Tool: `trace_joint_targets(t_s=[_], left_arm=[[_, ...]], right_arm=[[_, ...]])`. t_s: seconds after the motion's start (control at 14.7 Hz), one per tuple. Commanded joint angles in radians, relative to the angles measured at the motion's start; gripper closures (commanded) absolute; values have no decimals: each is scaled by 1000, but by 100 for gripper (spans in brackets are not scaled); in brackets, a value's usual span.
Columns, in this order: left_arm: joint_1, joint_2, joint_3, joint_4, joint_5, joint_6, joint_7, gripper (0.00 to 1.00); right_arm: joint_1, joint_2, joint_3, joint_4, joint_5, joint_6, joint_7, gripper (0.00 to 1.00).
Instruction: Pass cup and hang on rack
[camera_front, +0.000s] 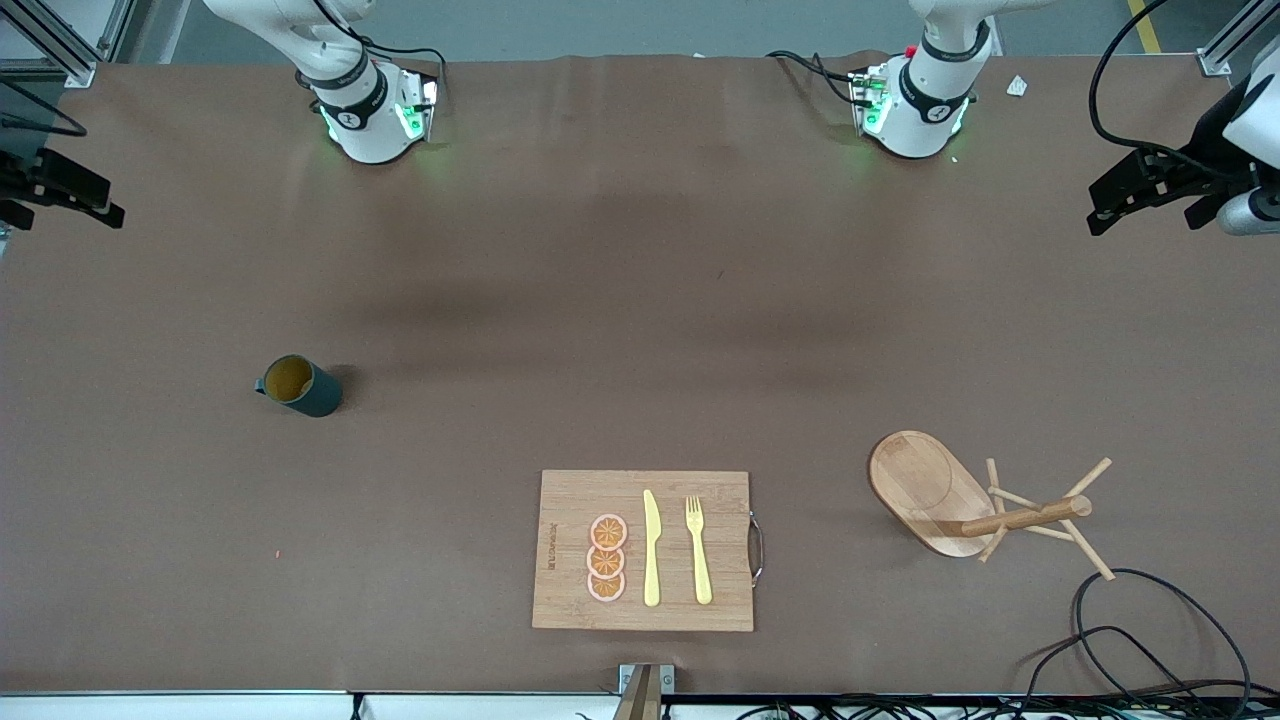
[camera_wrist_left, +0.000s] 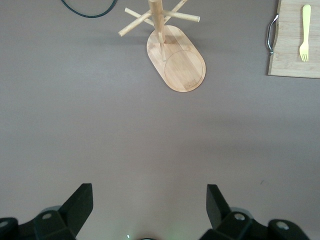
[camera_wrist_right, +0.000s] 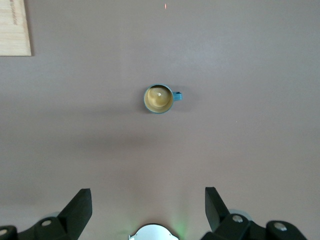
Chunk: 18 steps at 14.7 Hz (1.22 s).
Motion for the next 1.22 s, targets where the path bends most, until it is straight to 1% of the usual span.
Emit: trace_joint_targets(t_s=[0.0,0.07,0.14,0.2,0.27,0.41,0.48,0.68,0.82,1.16], left_arm=[[6,-3,2,9,-1,-12,11,0],[6,-6,4,11,-1,-13,11,0],[7,-7,4,11,-1,-13,11,0],[18,-7,4,11,-1,-13,12,0],[32,-9,3,11,-2,-13,15,0],[35,-9,3,12,-2,-13,17,0],[35,-9,3,12,-2,-13,17,0],[35,-9,3,12,1,-13,14,0],[33,-9,3,11,2,-13,9,0],[27,-7,-8,8,1,-15,-5,0]], right_arm=[[-25,73,6,4,-1,5,-6,0],[-28,100,6,6,-3,13,-7,0],[-34,142,6,10,-15,27,-9,0],[-36,185,6,15,-9,34,-9,0],[-39,189,6,15,-10,62,-12,0],[-38,190,8,-48,-10,137,-13,0],[-42,194,8,-88,-9,195,-18,0],[-61,200,8,-253,-3,429,-104,0],[-61,225,8,-312,-3,522,-134,0],[-61,335,9,-318,-1,600,-467,0]])
